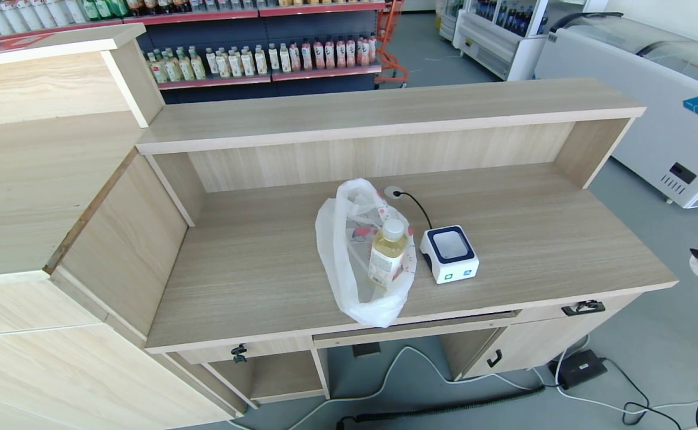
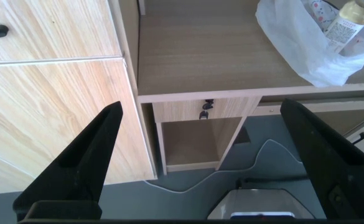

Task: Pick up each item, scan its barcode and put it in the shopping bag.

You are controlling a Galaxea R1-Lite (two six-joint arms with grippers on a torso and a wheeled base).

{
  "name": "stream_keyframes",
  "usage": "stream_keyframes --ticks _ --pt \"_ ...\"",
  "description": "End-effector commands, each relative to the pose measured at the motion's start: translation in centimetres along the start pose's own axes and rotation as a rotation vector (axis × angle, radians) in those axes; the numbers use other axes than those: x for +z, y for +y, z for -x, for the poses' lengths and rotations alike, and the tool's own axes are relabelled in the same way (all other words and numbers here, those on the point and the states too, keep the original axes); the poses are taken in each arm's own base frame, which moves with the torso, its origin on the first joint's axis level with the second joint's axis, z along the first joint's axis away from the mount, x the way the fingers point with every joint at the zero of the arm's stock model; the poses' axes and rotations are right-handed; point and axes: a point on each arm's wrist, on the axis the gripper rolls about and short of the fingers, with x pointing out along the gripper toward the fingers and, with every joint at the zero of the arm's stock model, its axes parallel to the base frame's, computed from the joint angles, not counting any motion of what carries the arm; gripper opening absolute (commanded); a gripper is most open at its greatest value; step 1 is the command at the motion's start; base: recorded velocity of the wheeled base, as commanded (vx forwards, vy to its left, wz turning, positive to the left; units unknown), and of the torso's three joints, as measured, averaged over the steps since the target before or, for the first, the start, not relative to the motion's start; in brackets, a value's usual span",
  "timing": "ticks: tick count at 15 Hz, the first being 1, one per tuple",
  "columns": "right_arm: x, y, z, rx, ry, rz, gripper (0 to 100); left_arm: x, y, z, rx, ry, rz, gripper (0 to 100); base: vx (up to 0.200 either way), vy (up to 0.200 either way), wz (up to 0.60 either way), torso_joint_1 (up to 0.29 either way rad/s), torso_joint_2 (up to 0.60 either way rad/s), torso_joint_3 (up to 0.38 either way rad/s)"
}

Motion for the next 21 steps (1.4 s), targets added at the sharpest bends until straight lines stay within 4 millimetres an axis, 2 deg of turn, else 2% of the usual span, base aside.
stream_keyframes --ticks 1,3,6,7,9,10,12,14,18,21 --pt "-1.4 -0.5 0.1 -0.012 0.030 0.009 0 0.0 0.0 0.0 0.000 0.000 0.000 100 0.000 0.000 0.00 0.000 0.00 0.000" --pt "-2.9 -1.8 0.3 -0.040 0.074 0.108 0 0.0 0.0 0.0 0.000 0.000 0.000 100 0.000 0.000 0.00 0.000 0.00 0.000" --pt "-4.0 -4.0 -1.0 -0.069 0.067 0.225 0 0.0 0.0 0.0 0.000 0.000 0.000 100 0.000 0.000 0.40 0.002 0.00 0.002" --pt "-4.3 -4.6 -2.1 -0.075 0.057 0.262 0 0.0 0.0 0.0 0.000 0.000 0.000 100 0.000 0.000 0.60 0.002 0.00 0.002" --pt "-5.0 -5.8 -5.8 -0.103 -0.004 0.369 0 0.0 0.0 0.0 0.000 0.000 0.000 100 0.000 0.000 0.60 0.000 0.00 0.002" --pt "-5.4 -5.7 -7.5 -0.104 -0.040 0.397 0 0.0 0.0 0.0 0.000 0.000 0.000 100 0.000 0.000 0.60 0.002 0.00 -0.002" --pt "-7.4 -4.0 -11.3 -0.086 -0.104 0.420 0 0.0 0.0 0.0 0.000 0.000 0.000 100 0.000 0.000 0.00 0.000 0.00 0.000" --pt "-8.2 -2.3 -13.8 -0.066 -0.168 0.449 0 0.0 0.0 0.0 0.000 0.000 0.000 100 0.000 0.000 0.00 0.000 0.00 0.000" --pt "-6.3 0.3 -18.1 0.033 -0.348 0.430 0 0.0 0.0 0.0 0.000 0.000 0.000 100 0.000 0.000 0.00 0.000 0.00 0.000" --pt "-4.5 0.9 -20.6 0.057 -0.447 0.465 0 0.0 0.0 0.0 0.000 0.000 0.000 100 0.000 0.000 0.00 0.000 0.00 0.000"
